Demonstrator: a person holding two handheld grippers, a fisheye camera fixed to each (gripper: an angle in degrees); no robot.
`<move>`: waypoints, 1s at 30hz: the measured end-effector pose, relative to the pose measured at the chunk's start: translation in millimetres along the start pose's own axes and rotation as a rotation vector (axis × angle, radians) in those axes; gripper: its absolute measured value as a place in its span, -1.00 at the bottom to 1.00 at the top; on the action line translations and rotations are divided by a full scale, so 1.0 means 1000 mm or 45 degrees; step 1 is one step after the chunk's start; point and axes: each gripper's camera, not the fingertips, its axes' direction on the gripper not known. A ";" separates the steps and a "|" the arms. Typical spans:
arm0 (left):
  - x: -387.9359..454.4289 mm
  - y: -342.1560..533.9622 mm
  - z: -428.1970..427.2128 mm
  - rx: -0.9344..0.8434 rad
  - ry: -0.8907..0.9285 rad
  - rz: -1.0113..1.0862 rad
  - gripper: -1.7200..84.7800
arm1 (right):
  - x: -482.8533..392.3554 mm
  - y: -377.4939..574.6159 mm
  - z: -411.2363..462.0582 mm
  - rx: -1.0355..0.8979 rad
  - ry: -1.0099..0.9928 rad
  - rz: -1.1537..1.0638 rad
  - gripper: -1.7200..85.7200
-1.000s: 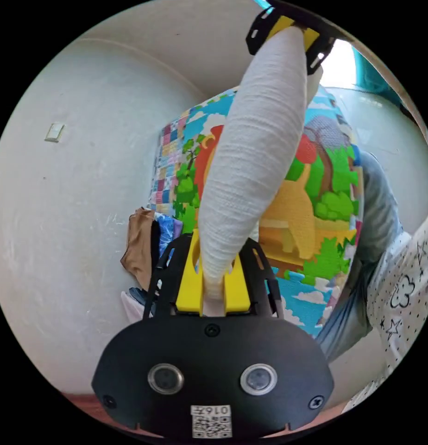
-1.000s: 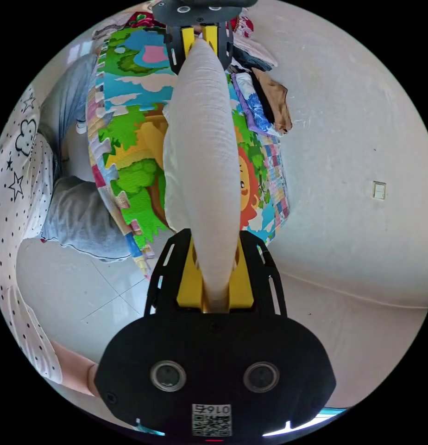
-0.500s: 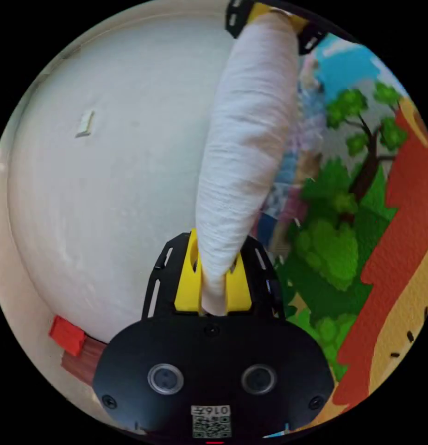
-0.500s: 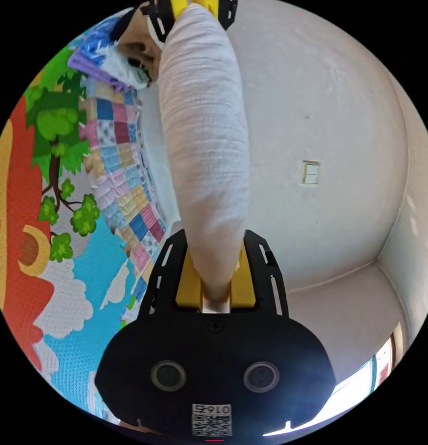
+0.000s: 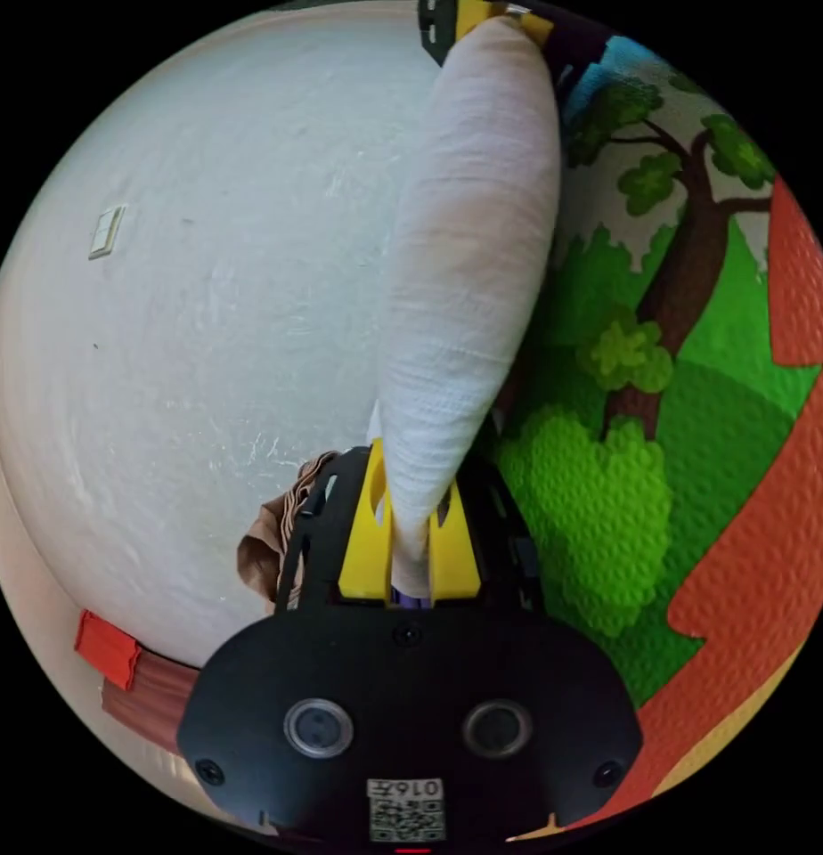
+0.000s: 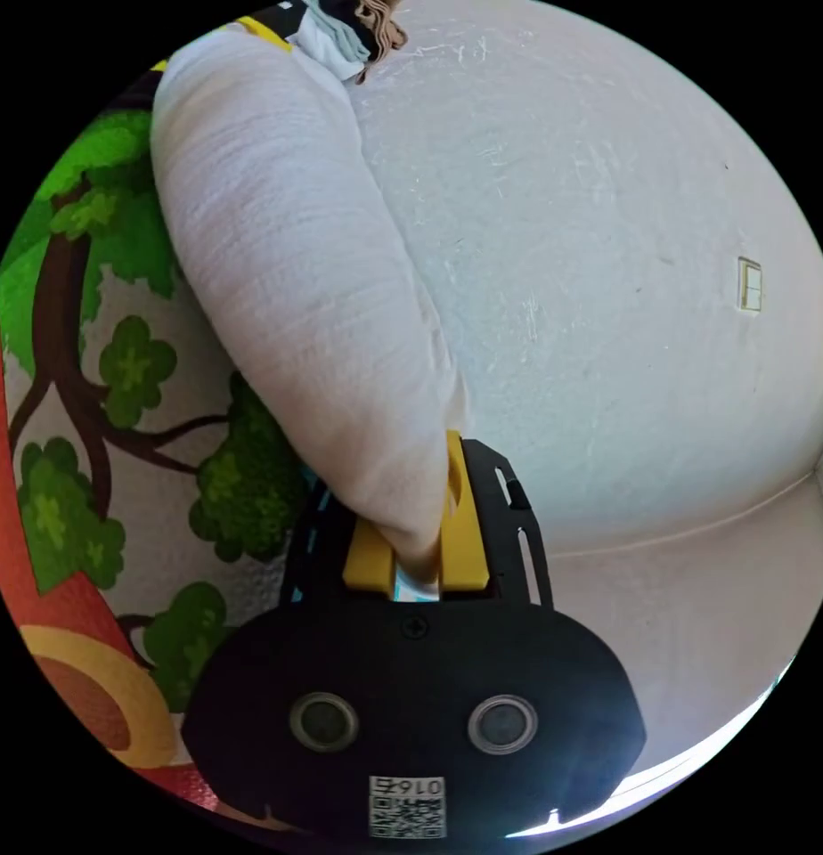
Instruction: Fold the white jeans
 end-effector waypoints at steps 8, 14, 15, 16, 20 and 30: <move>0.074 0.092 0.007 0.120 -0.034 0.199 -0.81 | -0.049 0.071 -0.014 0.083 0.046 -0.244 -0.74; 0.091 0.235 -0.003 0.284 0.159 -0.057 -0.97 | -0.048 0.166 -0.073 0.284 -0.133 -0.088 -0.89; 0.079 0.267 0.000 0.285 0.219 -0.225 -0.97 | -0.044 0.174 -0.081 0.314 -0.181 -0.031 -0.92; 0.072 0.283 0.003 0.288 0.261 -0.304 -0.98 | -0.033 0.190 -0.101 0.379 -0.265 0.118 -0.94; 0.017 0.405 0.050 0.227 0.531 -0.884 -0.98 | 0.011 0.245 -0.186 0.661 -0.508 0.776 -0.96; 0.078 0.641 0.182 0.163 0.430 -1.179 -0.88 | -0.026 0.281 -0.213 0.863 -0.889 1.656 -0.96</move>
